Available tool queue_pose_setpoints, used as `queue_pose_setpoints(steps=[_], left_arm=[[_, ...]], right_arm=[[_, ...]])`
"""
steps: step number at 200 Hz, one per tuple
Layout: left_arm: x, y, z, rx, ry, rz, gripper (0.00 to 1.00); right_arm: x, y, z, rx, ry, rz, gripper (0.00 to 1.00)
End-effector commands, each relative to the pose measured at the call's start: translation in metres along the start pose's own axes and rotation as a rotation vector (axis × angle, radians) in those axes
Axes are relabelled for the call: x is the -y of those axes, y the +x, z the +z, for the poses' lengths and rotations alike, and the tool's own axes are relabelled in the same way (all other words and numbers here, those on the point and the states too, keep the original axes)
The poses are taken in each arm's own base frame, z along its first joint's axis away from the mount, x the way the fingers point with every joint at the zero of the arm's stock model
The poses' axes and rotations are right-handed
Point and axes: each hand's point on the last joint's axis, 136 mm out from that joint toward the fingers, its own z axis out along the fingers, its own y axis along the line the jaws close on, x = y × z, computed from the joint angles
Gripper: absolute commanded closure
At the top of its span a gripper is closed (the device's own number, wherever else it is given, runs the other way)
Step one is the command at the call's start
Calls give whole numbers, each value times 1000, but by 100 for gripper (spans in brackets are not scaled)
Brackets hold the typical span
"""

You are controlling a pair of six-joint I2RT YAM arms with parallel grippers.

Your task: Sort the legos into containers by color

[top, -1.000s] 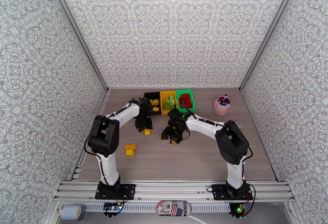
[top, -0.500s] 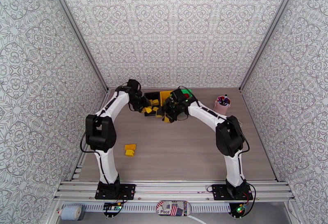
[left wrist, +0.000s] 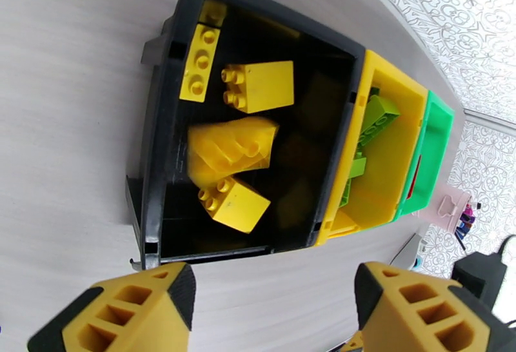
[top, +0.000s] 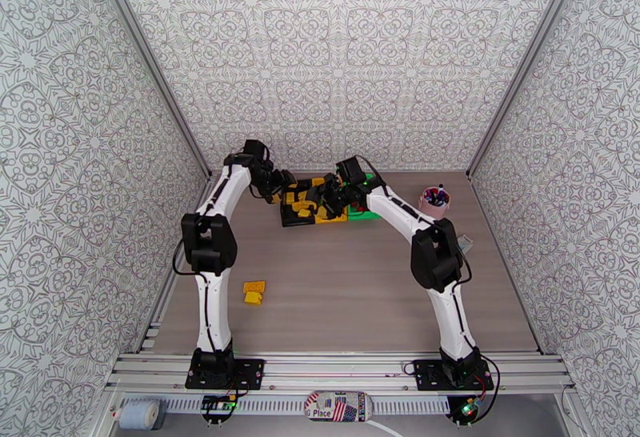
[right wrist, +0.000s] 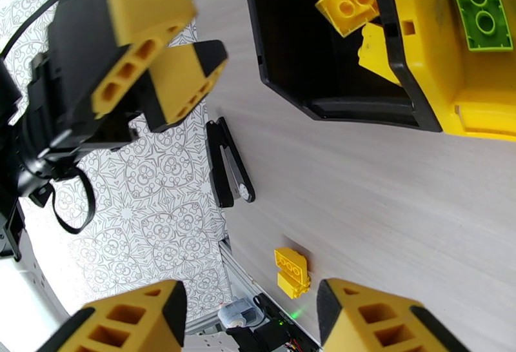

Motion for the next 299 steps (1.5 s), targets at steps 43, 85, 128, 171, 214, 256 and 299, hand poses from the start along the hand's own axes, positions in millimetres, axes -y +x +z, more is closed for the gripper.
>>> queue_pose_setpoints(steps=[43, 85, 128, 171, 214, 256, 299], left_arm=[[-24, 31, -45, 12, -131, 37, 25], [-73, 85, -66, 17, -283, 33, 18], [-144, 160, -71, -46, -452, -20, 5], [-191, 215, -71, -105, -542, -47, 1], [-196, 226, -53, -180, -597, 5, 1], [-214, 231, -47, -214, -654, -6, 1], [-222, 228, -47, -211, -695, -10, 1]], right_arm=[[23, 6, 0, -32, 62, 19, 41], [60, 40, -13, -51, 182, -12, 40], [116, 95, -12, -121, 314, 20, 38], [129, 130, 5, -197, 344, 14, 38], [121, 135, 17, -203, 325, 12, 38], [116, 134, 19, -195, 320, 2, 38], [117, 135, 19, -191, 319, 7, 38]])
